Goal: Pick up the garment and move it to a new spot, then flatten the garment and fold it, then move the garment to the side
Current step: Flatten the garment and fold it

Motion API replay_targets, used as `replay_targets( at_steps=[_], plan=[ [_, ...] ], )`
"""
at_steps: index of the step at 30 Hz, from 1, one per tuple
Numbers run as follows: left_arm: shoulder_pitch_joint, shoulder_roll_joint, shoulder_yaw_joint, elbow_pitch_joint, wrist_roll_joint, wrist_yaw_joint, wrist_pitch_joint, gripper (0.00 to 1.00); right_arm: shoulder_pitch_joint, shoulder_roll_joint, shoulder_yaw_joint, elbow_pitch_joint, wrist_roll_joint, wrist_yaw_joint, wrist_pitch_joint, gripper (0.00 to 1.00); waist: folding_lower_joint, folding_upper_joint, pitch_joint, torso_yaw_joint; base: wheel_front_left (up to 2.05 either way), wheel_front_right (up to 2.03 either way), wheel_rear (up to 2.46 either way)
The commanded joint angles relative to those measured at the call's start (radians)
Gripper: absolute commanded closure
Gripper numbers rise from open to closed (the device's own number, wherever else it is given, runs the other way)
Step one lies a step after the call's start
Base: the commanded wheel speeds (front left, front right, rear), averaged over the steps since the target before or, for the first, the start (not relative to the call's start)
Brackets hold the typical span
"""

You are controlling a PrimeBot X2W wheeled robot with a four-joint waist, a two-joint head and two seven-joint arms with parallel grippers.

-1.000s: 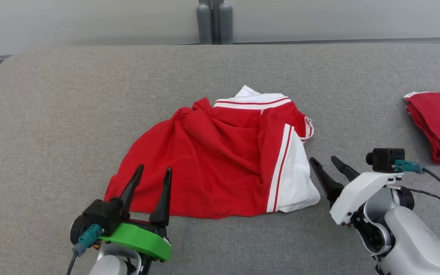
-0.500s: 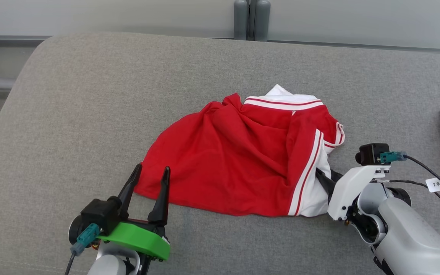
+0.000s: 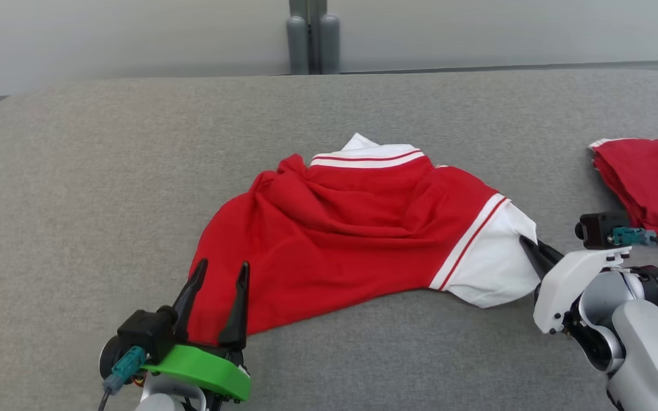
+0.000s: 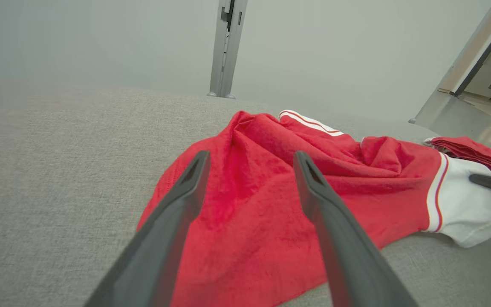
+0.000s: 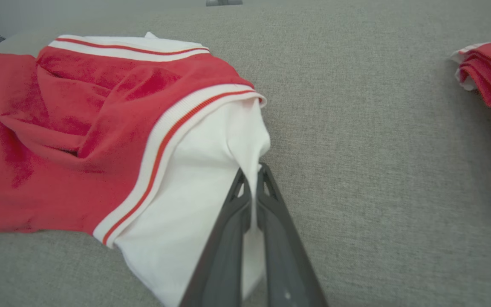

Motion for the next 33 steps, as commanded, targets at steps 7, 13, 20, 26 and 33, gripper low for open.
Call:
replay_targets(
  at_steps=[7, 13, 20, 26, 33],
  plan=[
    [-0.019, 0.015, -0.001, -0.004, 0.008, -0.003, 0.0, 0.0, 0.169, 0.068, -0.172, -0.212, -0.122, 0.0, 0.226, 0.91, 0.0, 0.0, 0.021, -0.123, 0.0, 0.0, 0.0],
    [-0.032, 0.025, -0.002, 0.002, 0.008, -0.003, 0.0, 0.0, 0.253, 0.147, -0.273, -0.351, -0.231, 0.0, 0.321, 0.0, 0.0, 0.0, 0.032, -0.147, 0.0, 0.0, 0.0],
    [-0.029, 0.034, 0.002, 0.004, 0.004, -0.003, 0.0, 0.0, 0.276, 0.199, -0.349, -0.5, -0.289, 0.0, 0.261, 0.0, 0.0, 0.0, 0.011, -0.145, 0.0, 0.0, 0.0],
    [-0.01, 0.028, 0.012, -0.002, 0.004, 0.003, 0.0, 0.0, 0.279, 0.22, -0.315, -0.513, -0.27, 0.0, 0.111, 0.0, 0.0, 0.0, -0.02, -0.115, 0.0, 0.0, 0.0],
    [0.03, 0.029, 0.058, -0.038, 0.009, 0.015, 0.0, 0.0, 0.291, 0.22, -0.262, -0.369, -0.23, 0.0, -0.152, 0.0, 0.0, 0.0, -0.058, -0.081, 0.0, 0.0, 0.0]
  ],
)
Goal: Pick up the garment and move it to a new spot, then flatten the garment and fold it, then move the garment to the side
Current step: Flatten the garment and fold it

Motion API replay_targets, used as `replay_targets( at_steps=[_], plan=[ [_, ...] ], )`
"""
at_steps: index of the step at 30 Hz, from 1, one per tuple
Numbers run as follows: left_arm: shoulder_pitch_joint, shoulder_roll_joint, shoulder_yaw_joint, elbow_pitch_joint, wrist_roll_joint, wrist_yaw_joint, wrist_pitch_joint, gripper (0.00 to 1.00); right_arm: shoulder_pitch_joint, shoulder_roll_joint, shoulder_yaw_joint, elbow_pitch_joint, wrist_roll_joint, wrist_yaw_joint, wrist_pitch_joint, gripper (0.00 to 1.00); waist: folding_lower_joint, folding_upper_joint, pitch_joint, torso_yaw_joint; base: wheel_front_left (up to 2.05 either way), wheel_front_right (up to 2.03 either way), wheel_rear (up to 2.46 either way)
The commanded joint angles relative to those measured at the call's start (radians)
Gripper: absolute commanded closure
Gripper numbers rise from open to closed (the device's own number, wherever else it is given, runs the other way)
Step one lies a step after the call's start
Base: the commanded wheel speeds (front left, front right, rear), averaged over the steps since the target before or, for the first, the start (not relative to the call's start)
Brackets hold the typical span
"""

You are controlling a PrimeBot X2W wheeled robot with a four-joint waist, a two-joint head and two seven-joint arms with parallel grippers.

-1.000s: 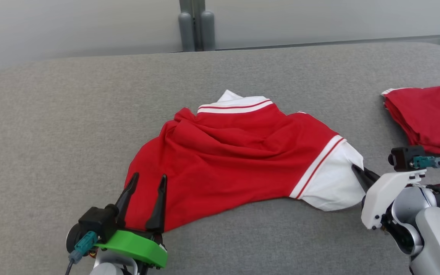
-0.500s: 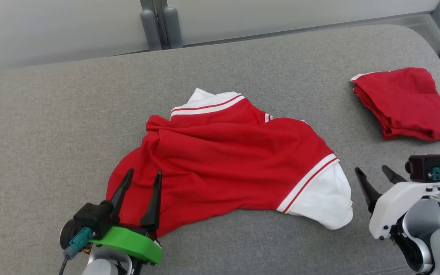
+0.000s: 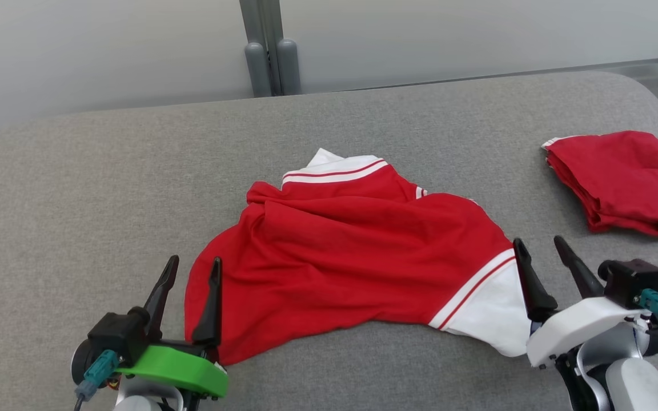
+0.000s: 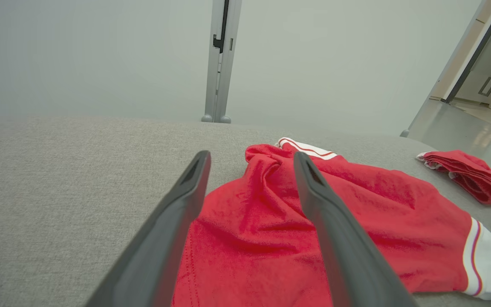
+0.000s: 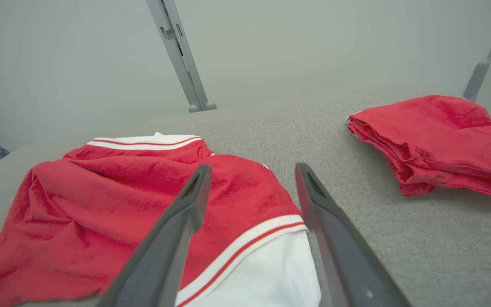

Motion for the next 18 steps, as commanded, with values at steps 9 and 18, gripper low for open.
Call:
replay_targets(
  at_steps=[9, 18],
  plan=[
    [0.028, 0.01, 0.0, 0.005, 0.008, -0.004, 0.0, 0.0, -0.047, -0.04, 0.055, 0.263, 0.057, 0.0, 0.045, 0.0, 0.0, -0.0001, -0.01, 0.046, 0.0, 0.0, 0.0],
    [0.009, 0.012, -0.015, 0.02, 0.006, -0.005, 0.0, 0.0, -0.122, -0.041, 0.13, 0.389, 0.13, 0.0, 0.163, 0.0, 0.0, -0.0001, -0.001, 0.093, 0.0, 0.0, 0.0]
  ],
)
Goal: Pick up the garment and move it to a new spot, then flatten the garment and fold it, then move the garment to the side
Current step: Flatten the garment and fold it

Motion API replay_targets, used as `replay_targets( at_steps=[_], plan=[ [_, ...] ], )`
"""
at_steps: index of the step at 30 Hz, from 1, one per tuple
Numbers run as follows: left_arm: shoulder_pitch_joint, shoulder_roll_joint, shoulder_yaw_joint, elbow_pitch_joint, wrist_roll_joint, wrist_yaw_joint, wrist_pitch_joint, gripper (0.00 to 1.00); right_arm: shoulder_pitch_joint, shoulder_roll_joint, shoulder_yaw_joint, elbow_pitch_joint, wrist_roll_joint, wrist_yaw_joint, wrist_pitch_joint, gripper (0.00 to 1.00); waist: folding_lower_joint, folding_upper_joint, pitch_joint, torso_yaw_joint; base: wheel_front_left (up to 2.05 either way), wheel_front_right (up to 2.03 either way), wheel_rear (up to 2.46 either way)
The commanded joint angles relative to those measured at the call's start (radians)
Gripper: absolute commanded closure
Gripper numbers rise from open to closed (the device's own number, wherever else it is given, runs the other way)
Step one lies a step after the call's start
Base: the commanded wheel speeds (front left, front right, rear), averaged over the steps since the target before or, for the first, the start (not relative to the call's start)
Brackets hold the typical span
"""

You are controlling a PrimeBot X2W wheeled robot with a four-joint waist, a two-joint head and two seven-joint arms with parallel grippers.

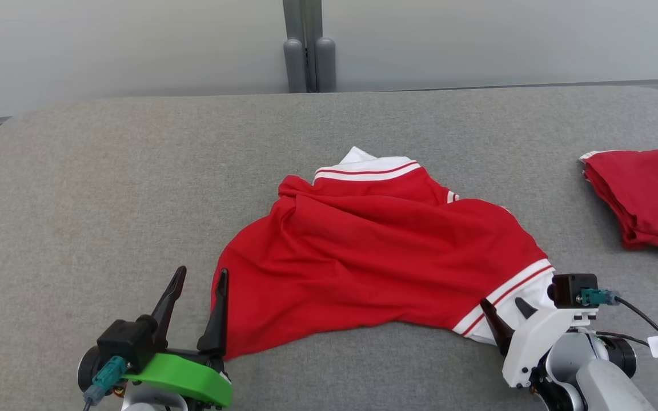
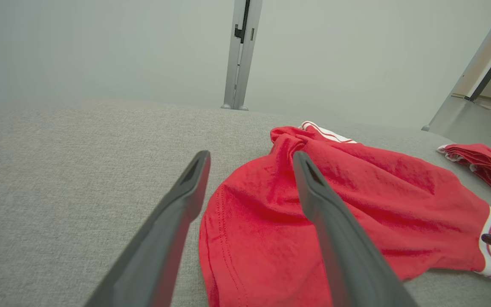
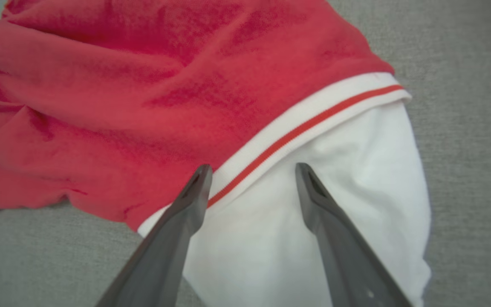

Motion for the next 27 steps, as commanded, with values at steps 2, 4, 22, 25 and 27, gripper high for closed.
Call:
replay_targets(
  at_steps=[2, 4, 22, 25, 27],
  plan=[
    [-0.014, 0.009, 0.0, 0.0, 0.0, -0.002, 0.0, 0.0, -0.024, 0.013, -0.018, 0.024, 0.002, 0.0, 0.02, 0.0, 0.0, 0.0, 0.008, 0.025, 0.0, 0.0, 0.0],
    [-0.015, 0.011, 0.002, -0.001, -0.002, 0.0, 0.0, 0.0, -0.029, 0.023, -0.026, 0.039, 0.007, 0.0, 0.036, 0.0, 0.0, 0.0, 0.013, 0.034, 0.0, 0.0, 0.0],
    [-0.042, 0.01, -0.017, 0.018, -0.008, -0.001, 0.0, 0.0, -0.141, 0.059, 0.068, 0.101, 0.009, 0.0, -0.016, 0.17, 0.0, 0.0, 0.05, 0.066, 0.0, 0.0, 0.0],
    [-0.039, 0.014, -0.015, 0.021, -0.011, 0.0, 0.0, 0.0, -0.144, 0.051, 0.075, 0.105, 0.008, 0.0, -0.018, 0.0, 0.0, 0.0, 0.043, 0.06, 0.0, 0.0, 0.0],
    [-0.029, 0.015, -0.011, 0.021, -0.012, 0.006, 0.0, 0.0, -0.128, 0.043, 0.077, 0.084, 0.012, 0.0, -0.016, 0.0, 0.0, 0.0, 0.034, 0.049, 0.0, 0.0, 0.0]
  ],
)
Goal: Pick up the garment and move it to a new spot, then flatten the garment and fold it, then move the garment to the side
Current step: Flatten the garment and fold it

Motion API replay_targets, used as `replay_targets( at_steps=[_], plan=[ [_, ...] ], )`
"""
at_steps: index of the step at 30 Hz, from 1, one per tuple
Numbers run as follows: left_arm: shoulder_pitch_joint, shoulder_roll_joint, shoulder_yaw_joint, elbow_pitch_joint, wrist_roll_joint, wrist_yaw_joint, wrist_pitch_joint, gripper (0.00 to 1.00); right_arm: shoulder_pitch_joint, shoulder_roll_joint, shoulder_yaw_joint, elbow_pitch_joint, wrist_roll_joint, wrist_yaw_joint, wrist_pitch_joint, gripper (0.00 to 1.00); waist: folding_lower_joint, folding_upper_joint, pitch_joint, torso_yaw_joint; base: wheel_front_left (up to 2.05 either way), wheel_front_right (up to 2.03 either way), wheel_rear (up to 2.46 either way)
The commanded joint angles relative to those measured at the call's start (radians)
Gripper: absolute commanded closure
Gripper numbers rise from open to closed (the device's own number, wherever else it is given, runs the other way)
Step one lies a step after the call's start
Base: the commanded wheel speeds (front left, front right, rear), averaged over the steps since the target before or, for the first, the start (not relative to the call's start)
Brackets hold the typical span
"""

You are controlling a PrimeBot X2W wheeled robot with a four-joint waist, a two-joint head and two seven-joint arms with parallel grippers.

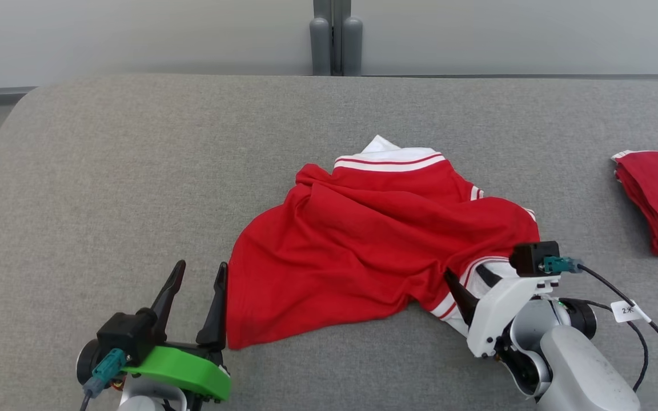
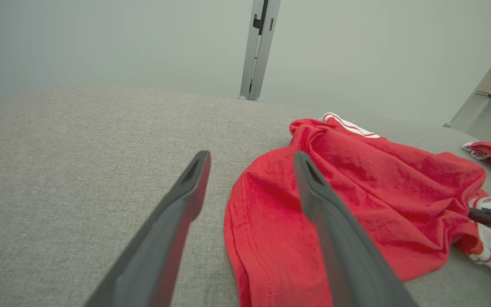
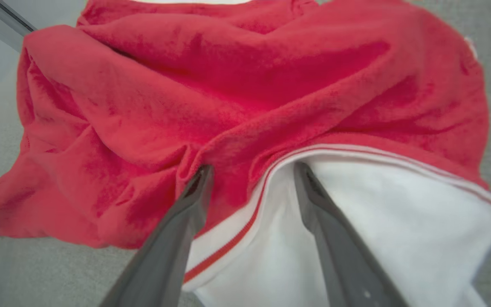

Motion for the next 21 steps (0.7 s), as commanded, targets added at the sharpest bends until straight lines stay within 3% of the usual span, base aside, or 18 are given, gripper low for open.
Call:
replay_targets(
  at_steps=[1, 9, 15, 21],
  plan=[
    [0.004, 0.007, 0.007, -0.001, -0.008, 0.006, 0.0, 0.0, 0.02, -0.015, 0.002, -0.024, 0.005, 0.0, 0.003, 0.0, 0.0, 0.0, -0.014, -0.019, 0.0, 0.0, 0.0],
    [0.044, 0.011, 0.043, -0.031, -0.012, 0.019, 0.0, 0.0, 0.114, -0.074, -0.013, -0.252, 0.023, 0.0, 0.011, 0.0, 0.0, 0.0, -0.051, -0.104, 0.0, 0.0, 0.0],
    [0.062, 0.007, 0.058, -0.061, -0.001, 0.021, 0.0, 0.0, 0.198, -0.12, -0.093, -0.426, 0.034, 0.0, -0.029, 0.0, 0.0, 0.0, -0.059, -0.141, 0.0, 0.0, 0.0],
    [0.064, 0.004, 0.052, -0.069, 0.003, 0.017, 0.0, 0.0, 0.283, -0.157, -0.133, -0.423, 0.025, 0.0, -0.006, 0.0, 0.0, 0.0, -0.051, -0.13, 0.0, 0.0, 0.0]
  ],
)
